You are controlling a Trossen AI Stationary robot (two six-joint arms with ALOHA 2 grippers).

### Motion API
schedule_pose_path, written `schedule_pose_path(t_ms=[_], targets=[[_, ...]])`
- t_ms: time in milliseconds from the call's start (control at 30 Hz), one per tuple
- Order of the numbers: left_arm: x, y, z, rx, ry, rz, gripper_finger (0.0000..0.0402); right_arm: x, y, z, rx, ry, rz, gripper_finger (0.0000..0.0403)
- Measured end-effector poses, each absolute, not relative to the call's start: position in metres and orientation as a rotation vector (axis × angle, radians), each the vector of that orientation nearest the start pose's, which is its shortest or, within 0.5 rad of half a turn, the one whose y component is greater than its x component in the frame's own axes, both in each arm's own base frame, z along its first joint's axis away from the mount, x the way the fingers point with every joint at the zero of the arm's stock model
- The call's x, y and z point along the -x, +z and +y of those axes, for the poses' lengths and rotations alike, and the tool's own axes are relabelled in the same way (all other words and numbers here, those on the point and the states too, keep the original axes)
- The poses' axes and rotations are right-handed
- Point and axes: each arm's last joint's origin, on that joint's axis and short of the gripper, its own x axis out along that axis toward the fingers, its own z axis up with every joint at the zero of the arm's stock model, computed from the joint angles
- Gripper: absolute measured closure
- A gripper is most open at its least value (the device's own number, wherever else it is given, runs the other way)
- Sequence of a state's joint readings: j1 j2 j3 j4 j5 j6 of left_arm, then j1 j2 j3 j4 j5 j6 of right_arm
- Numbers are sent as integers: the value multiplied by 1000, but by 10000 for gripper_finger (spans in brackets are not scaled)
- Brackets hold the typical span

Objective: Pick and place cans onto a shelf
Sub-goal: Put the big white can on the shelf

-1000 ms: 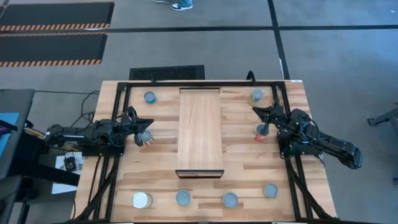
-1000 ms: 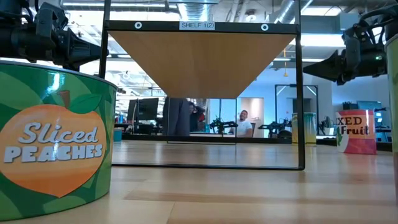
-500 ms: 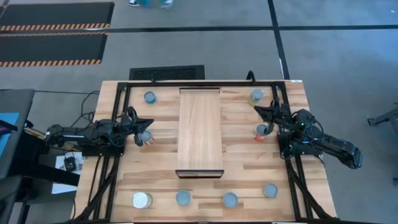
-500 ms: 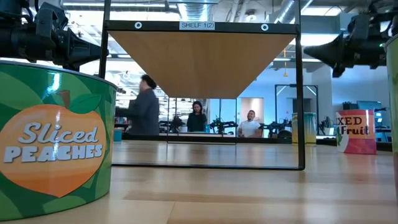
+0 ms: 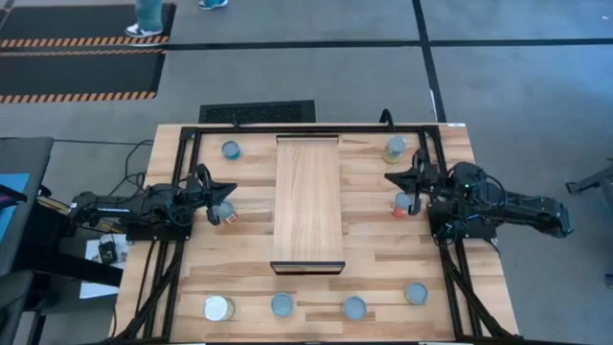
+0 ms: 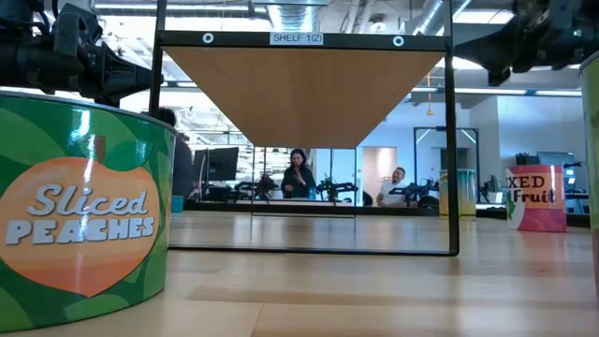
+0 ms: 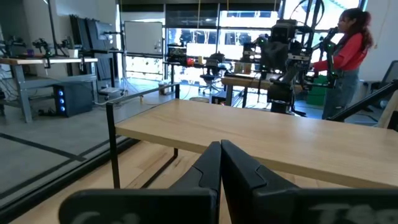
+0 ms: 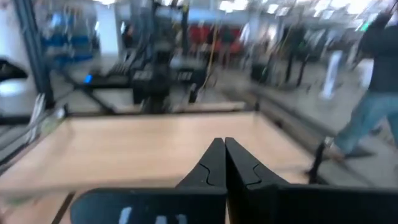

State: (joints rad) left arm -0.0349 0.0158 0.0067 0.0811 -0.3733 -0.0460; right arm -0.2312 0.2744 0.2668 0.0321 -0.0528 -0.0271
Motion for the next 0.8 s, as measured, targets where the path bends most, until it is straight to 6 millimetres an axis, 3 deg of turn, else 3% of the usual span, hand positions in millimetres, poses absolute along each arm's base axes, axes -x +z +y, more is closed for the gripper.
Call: schedule_pose_path(t_ms=[400, 800], targets=[[-96, 172, 7, 60, 344, -78, 401, -124, 245, -15, -105, -207, 427, 396], [-96, 172, 7, 60, 346, -79, 402, -134, 258, -9, -191, -357, 714, 396]])
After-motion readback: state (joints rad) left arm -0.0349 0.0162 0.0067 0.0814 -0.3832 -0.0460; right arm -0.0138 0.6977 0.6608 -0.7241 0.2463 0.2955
